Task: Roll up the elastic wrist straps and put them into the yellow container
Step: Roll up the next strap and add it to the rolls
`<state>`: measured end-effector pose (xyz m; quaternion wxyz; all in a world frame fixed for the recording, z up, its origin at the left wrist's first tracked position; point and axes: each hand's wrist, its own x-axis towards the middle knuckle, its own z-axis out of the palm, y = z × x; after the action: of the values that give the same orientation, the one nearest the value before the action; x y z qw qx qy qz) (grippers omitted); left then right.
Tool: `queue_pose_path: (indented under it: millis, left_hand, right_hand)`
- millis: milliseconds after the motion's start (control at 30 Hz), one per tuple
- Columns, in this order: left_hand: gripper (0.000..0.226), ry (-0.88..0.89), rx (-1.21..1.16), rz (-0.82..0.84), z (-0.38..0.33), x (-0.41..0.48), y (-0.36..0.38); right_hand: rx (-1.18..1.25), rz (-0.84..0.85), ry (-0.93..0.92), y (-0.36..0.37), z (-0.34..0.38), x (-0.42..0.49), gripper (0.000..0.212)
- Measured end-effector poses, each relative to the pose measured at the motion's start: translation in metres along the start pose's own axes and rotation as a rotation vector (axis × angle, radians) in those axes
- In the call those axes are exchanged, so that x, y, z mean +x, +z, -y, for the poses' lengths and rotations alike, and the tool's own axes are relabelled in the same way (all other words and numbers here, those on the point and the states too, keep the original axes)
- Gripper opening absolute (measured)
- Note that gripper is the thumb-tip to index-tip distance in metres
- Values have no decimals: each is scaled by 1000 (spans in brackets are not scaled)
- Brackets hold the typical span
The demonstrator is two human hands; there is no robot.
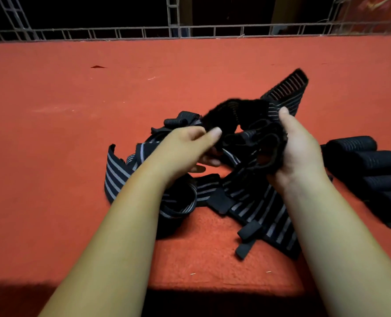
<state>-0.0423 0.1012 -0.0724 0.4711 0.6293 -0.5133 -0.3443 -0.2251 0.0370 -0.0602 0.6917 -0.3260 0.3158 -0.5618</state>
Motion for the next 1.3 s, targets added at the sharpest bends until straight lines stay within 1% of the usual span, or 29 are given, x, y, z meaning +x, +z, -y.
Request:
queue_pose_path:
  millis: [33, 100, 200, 267, 300, 367, 400, 467, 500, 567, 600, 633, 700, 767, 800, 900, 967, 1033, 1100, 1300]
  left_hand:
    - [28, 4, -77, -60, 0, 1, -1]
    - [21, 33, -205, -160, -2, 4, -1]
    - [10, 30, -360, -330, -4, 10, -1]
    - [25, 56, -398, -381, -7, 13, 0]
    - [31, 78, -401, -380, -8, 14, 1]
    - [30, 99, -383, -338, -10, 12, 1]
    - [33, 106, -344, -314, -9, 11, 1]
    - [49, 146, -216, -250, -7, 8, -1]
    - [55, 170, -190, -223, -5, 7, -1]
    - [55, 162, -261, -237, 0, 10, -1]
    - [48, 134, -340, -263, -1, 10, -2]
    - [36, 92, -439, -280, -4, 9, -3]
    - [10, 19, -614, -240, -7, 6, -8]
    - [22, 7, -688, -166, -8, 3, -14]
    - [25, 6, -691, -132, -7, 2, -17]
    - [17, -18, -620, -52, -6, 1, -23]
    - [26, -33, -596, -4, -6, -1, -22]
    - [31, -57, -663, 66, -7, -5, -23]
    - [36, -84, -749, 149, -9, -7, -22]
    - [56, -87, -758, 161, -6, -5, -26]
  right_hand:
    - [-8, 7, 8, 0, -2, 0, 34]
    - [-42, 25, 40, 0, -5, -1, 33]
    - [-83, 67, 144, 2, -10, -5, 31]
    - [-88, 87, 222, 5, -11, -9, 32]
    - [-82, 96, 254, 7, -12, -10, 32]
    - [-72, 126, 308, 10, -11, -13, 34]
    - [-67, 159, 324, 12, -10, -16, 41]
    - [-71, 247, 344, 15, -5, -22, 58]
    - [-87, 264, 346, 16, -2, -25, 65]
    - [-81, 239, 359, 15, 0, -27, 77]
    - [-59, 222, 371, 14, 0, -26, 78]
    - [-68, 223, 384, 13, 0, -25, 76]
    - [-101, 204, 379, 9, -3, -21, 73]
    - [-145, 184, 367, 7, -5, -20, 79]
    - [-165, 180, 358, 7, -6, -20, 78]
    - [-159, 98, 336, 6, -11, -15, 74]
    - [-144, 44, 340, 4, -13, -12, 61]
    - [-149, 20, 357, 6, -15, -12, 48]
    - [-158, 9, 366, 8, -19, -9, 45]
    - [-181, -9, 343, 5, -24, 0, 47]
